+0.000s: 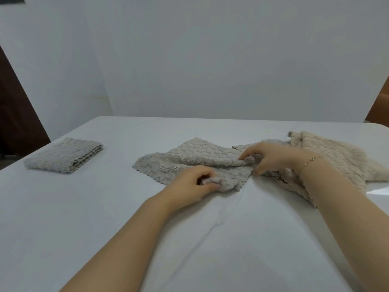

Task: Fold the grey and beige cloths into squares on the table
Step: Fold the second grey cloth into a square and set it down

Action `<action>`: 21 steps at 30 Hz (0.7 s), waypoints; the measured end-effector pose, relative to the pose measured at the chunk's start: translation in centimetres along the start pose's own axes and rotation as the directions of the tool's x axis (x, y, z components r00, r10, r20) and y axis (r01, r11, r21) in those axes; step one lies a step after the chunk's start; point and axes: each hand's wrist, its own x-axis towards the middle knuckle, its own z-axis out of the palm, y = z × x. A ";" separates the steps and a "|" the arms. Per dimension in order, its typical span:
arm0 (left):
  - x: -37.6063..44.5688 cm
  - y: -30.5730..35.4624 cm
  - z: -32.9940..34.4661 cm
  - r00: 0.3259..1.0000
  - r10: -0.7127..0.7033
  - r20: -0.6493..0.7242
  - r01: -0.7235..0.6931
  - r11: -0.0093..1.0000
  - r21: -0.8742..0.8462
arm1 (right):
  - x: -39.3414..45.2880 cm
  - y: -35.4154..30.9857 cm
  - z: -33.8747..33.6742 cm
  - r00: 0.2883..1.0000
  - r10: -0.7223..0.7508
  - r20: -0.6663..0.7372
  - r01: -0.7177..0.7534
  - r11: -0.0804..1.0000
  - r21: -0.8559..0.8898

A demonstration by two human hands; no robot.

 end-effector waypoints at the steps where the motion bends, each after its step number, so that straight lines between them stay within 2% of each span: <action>1: -0.3 -0.2 -0.4 0.999 -0.044 -0.022 0.042 0.995 -0.088 | 0.1 0.1 0.2 1.000 -0.002 -0.007 0.002 1.000 0.002; 6: -2.6 -1.3 -2.4 0.986 -0.138 -0.092 0.109 0.955 -0.275 | 0.3 0.0 0.9 0.982 -0.099 -0.158 0.099 0.995 -0.008; 10: -4.4 -2.0 -4.1 0.966 -0.192 -0.174 0.114 0.917 -0.382 | 0.3 -0.7 1.1 0.983 -0.126 -0.130 0.127 0.992 -0.001; 12: -5.1 -2.2 -4.8 0.951 -0.198 -0.238 0.090 0.912 -0.400 | 0.2 -1.4 1.5 0.985 -0.138 -0.105 0.137 0.990 -0.011; 17: -6.6 -2.6 -5.9 0.891 -0.222 -0.396 0.034 0.902 -0.430 | 0.6 -3.7 3.3 0.958 -0.252 -0.138 0.208 0.940 -0.270; 19: -7.1 -3.0 -6.4 0.866 -0.236 -0.442 0.037 0.909 -0.415 | 0.8 -4.1 3.5 0.956 -0.258 -0.139 0.211 0.936 -0.282; 21: -7.5 -3.5 -6.8 0.849 -0.260 -0.459 0.056 0.910 -0.412 | 0.7 -4.1 3.2 0.960 -0.247 -0.133 0.215 0.953 -0.214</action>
